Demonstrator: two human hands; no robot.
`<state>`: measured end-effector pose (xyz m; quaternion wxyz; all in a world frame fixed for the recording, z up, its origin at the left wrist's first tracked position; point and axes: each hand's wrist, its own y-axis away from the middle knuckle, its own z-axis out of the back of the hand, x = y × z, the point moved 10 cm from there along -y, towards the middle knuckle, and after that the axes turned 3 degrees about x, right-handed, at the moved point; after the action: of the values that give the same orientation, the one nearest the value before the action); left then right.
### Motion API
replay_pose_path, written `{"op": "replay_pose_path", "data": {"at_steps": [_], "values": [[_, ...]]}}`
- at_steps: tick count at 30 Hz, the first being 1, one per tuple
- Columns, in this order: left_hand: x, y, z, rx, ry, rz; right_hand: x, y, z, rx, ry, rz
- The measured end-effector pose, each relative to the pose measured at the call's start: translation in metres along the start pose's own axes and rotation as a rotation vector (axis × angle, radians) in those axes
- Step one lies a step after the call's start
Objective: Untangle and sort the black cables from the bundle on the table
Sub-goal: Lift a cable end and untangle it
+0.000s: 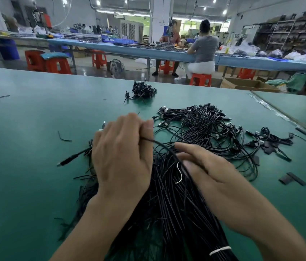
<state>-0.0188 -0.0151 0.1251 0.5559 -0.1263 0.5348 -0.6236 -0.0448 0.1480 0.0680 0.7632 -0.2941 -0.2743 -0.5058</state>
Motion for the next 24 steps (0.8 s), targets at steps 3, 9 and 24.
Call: {"op": "replay_pose_path", "data": {"at_steps": [3, 9, 24], "values": [[0.006, 0.005, -0.026, 0.191, -0.135, 0.032, 0.027, 0.001, -0.014, -0.036, -0.303, 0.112], [0.01, 0.018, -0.054, 0.439, -0.007, 0.03, 0.01, 0.0, 0.01, -0.313, -0.185, 0.088], [-0.034, 0.084, -0.076, 1.447, 1.169, 0.44, -0.061, 0.001, 0.005, -0.379, -0.541, -0.075]]}}
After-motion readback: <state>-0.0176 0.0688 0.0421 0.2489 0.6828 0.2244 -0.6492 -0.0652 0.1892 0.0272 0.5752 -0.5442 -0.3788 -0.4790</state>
